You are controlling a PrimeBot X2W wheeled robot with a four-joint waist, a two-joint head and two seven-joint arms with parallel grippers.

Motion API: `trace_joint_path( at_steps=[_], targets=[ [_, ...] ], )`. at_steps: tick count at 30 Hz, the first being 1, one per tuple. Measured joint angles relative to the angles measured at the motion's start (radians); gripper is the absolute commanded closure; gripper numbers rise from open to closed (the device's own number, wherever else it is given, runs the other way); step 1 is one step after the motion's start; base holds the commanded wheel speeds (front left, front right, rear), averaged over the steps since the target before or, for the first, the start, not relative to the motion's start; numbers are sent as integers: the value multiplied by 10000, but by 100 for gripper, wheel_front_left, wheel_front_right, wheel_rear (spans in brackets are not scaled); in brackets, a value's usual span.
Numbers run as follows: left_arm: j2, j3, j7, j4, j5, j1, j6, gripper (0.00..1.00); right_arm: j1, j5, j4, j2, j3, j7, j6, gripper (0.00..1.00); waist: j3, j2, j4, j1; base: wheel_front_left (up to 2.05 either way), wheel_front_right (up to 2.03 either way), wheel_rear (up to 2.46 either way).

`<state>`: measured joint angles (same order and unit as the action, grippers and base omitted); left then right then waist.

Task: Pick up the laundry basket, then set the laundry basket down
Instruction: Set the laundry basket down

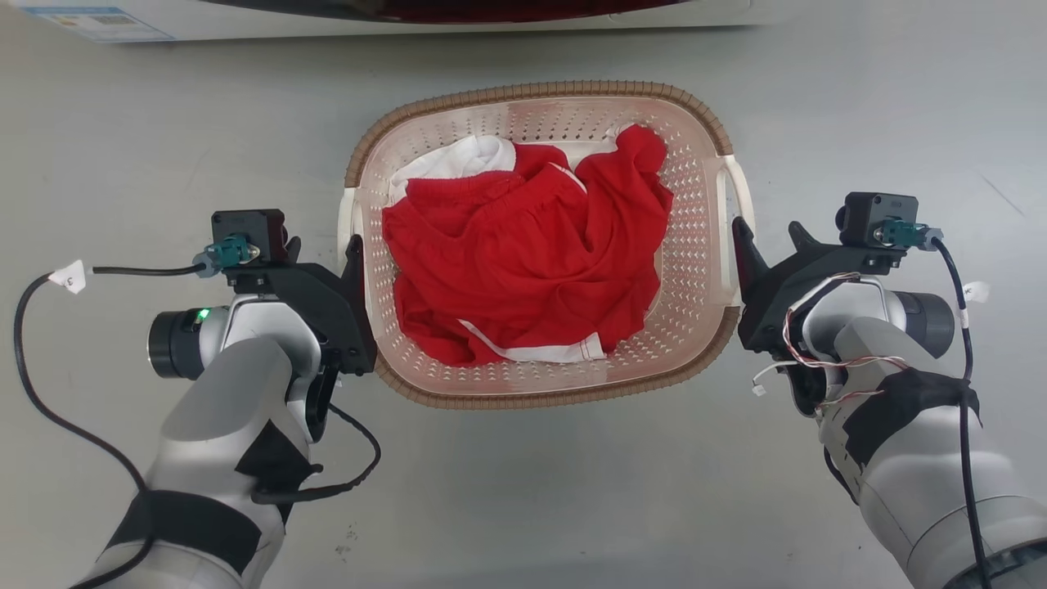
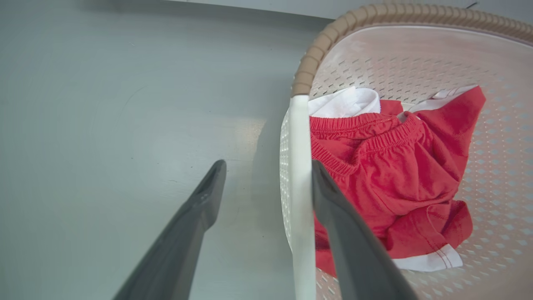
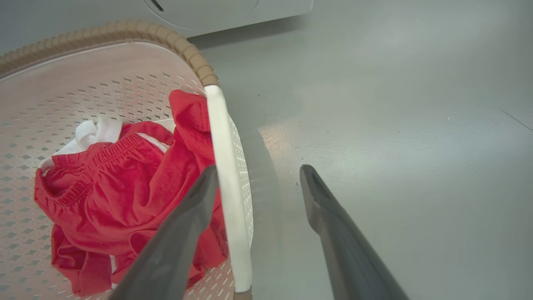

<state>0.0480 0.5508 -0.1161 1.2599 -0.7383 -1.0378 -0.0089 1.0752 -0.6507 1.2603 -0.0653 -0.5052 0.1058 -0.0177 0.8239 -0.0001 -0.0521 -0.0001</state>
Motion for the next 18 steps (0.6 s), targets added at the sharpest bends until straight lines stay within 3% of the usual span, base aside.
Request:
trace_joint_path(
  at_steps=[18],
  targets=[
    [-50,-42,-441,178,-178,1020,-188,0,-975,-117,153,10,10,525,-180,0,-1866,0,48,0,0,0,0]
  ],
)
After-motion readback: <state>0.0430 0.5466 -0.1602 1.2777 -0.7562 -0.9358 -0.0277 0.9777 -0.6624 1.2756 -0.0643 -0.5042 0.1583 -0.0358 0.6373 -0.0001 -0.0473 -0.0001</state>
